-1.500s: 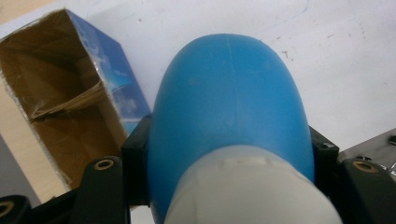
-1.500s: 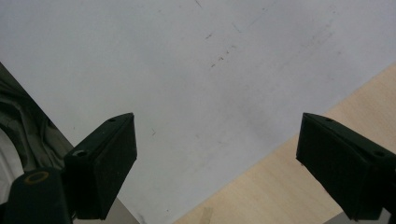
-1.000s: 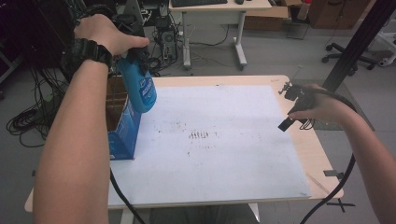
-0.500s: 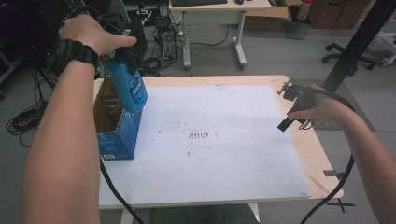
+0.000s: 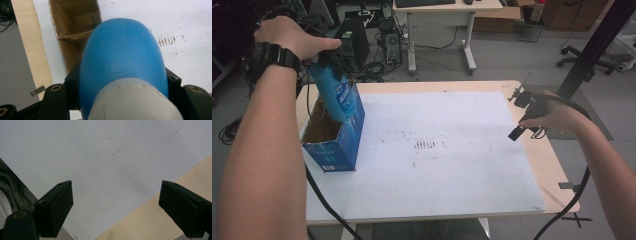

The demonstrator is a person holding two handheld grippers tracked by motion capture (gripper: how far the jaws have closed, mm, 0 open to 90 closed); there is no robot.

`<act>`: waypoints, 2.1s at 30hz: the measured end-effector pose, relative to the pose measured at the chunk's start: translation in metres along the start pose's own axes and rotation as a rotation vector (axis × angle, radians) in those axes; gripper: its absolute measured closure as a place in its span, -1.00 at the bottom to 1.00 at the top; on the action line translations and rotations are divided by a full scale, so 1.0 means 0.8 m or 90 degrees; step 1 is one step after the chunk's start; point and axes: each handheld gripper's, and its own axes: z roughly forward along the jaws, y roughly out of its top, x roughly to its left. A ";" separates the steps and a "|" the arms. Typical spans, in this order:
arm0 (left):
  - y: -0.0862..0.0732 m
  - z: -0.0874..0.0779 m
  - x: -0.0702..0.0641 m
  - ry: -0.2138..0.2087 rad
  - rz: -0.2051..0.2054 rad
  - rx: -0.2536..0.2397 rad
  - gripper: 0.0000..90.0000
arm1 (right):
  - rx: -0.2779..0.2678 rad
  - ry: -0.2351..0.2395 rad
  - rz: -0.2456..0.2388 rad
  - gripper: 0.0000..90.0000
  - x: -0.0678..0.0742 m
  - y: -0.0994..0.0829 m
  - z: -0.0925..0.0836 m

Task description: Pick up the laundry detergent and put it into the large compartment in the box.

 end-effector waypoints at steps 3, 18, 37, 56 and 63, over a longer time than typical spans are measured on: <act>-0.001 -0.001 0.005 0.003 -0.002 0.002 -0.16 | 0.000 0.000 0.000 -0.73 0.000 0.001 0.000; -0.011 -0.006 0.036 0.011 -0.045 -0.011 -0.16 | 0.000 -0.002 0.004 -0.73 -0.001 -0.002 -0.002; -0.019 0.005 0.062 0.017 -0.084 0.001 -0.16 | 0.002 -0.004 0.009 -0.73 -0.003 -0.005 -0.003; -0.022 0.011 0.067 0.014 -0.087 0.010 -0.16 | 0.003 -0.003 0.012 -0.73 -0.003 -0.006 -0.002; -0.022 0.016 0.069 0.016 -0.088 0.013 -0.16 | 0.004 -0.003 0.014 -0.73 -0.004 -0.007 -0.001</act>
